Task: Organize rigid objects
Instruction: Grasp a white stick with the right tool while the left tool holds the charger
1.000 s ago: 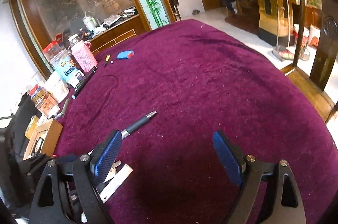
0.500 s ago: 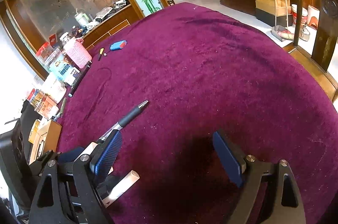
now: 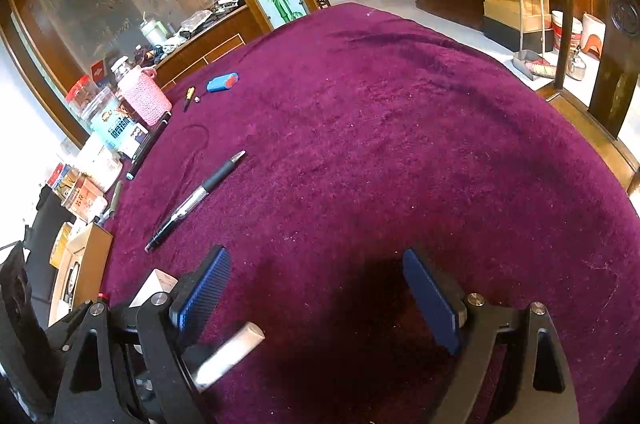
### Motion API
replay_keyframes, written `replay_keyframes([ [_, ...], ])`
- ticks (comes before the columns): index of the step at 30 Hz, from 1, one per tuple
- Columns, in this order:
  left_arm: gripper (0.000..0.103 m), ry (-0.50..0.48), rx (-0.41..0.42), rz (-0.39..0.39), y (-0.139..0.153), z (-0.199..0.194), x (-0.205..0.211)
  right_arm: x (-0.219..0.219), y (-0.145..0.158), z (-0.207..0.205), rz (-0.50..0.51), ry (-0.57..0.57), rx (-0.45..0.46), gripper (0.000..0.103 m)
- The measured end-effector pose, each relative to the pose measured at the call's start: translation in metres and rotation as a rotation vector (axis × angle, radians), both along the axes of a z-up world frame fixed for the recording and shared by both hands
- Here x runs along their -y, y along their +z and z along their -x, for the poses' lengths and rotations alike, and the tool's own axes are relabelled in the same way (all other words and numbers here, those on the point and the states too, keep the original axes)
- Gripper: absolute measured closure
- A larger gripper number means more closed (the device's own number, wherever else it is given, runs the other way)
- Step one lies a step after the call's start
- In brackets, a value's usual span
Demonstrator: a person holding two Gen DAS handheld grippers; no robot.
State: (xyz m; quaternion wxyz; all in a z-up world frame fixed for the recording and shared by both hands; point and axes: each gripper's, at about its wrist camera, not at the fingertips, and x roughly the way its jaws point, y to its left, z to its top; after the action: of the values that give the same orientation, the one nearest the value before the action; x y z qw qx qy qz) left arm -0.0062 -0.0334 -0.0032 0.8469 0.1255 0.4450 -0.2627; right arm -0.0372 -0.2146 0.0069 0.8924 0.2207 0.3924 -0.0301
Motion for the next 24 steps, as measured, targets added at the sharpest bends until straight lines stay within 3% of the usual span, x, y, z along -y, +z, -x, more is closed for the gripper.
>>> replay_keyframes([
  [2,0.018,0.002,0.020,-0.005,0.000,0.001,0.003,-0.001,0.000,0.000,0.005,0.001,-0.001,0.011],
  [3,0.024,0.010,0.023,-0.003,0.000,0.001,0.001,-0.001,0.000,0.000,0.006,0.004,-0.002,0.011],
  [4,0.039,0.024,0.030,-0.001,0.002,0.001,-0.001,-0.002,0.000,-0.001,0.008,0.006,-0.003,0.011],
  [6,0.049,0.037,0.011,0.029,0.006,0.000,-0.010,-0.002,0.000,-0.001,0.011,0.008,-0.003,0.010],
  [13,0.054,0.096,-0.056,0.151,0.014,0.012,-0.039,-0.003,0.000,-0.002,0.013,0.010,-0.003,0.009],
  [24,0.058,0.145,0.004,0.305,0.051,0.066,-0.094,-0.006,0.005,0.002,0.045,0.005,-0.020,0.010],
])
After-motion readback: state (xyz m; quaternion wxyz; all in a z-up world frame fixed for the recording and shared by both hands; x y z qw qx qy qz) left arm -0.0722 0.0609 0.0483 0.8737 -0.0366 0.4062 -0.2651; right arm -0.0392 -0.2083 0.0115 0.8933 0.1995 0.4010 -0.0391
